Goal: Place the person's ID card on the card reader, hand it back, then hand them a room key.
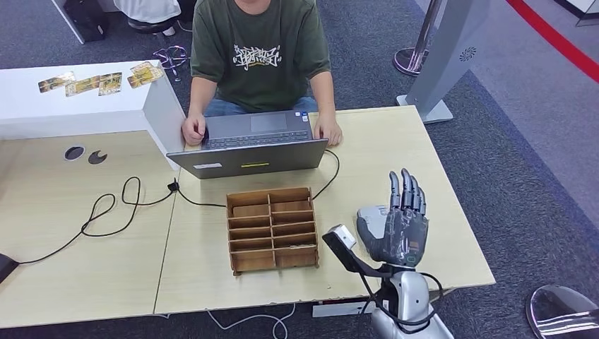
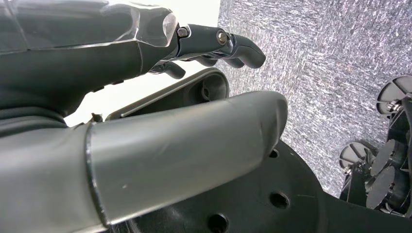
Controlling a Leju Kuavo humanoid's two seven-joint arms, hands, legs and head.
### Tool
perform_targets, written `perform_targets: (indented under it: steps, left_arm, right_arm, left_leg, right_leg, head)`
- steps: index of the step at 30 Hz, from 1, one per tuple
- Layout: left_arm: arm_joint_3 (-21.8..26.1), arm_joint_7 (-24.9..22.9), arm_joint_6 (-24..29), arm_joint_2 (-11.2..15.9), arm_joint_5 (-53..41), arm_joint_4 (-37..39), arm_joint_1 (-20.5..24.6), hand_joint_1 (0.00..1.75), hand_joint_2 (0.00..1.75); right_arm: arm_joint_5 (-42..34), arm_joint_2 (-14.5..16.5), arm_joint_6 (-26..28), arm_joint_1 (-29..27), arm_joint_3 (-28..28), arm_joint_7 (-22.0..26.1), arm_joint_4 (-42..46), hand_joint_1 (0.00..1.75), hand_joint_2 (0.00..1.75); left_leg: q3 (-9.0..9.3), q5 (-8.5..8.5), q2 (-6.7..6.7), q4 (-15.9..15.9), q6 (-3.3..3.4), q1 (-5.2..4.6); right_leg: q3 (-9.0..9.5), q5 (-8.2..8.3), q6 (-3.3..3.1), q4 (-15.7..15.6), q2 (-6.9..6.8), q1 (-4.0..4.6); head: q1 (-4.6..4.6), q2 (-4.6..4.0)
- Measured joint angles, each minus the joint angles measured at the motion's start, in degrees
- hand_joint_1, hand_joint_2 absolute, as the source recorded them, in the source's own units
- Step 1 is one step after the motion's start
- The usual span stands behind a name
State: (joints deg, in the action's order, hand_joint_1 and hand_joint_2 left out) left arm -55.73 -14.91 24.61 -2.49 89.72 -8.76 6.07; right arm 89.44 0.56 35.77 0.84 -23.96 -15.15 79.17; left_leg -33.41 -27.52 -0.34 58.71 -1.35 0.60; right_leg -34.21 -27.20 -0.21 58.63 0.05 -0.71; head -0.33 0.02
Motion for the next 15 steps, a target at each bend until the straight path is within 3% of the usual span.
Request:
perform_targets:
  steps: [15]
  left_arm:
    - [2.2, 0.0, 0.0, 0.0, 0.0, 0.0, -0.2, 0.0, 0.0]
  right_arm:
    - [-1.5, -2.7, -2.1, -3.4, -3.2, -1.7, 0.4, 0.0, 1.75]
  left_leg:
    - [-0.01, -0.02, 0.0, 0.0, 0.02, 0.0]
  right_leg:
    - [0.0, -0.01, 0.01, 0.0, 0.0, 0.0]
  head:
    - [0.0, -0.01]
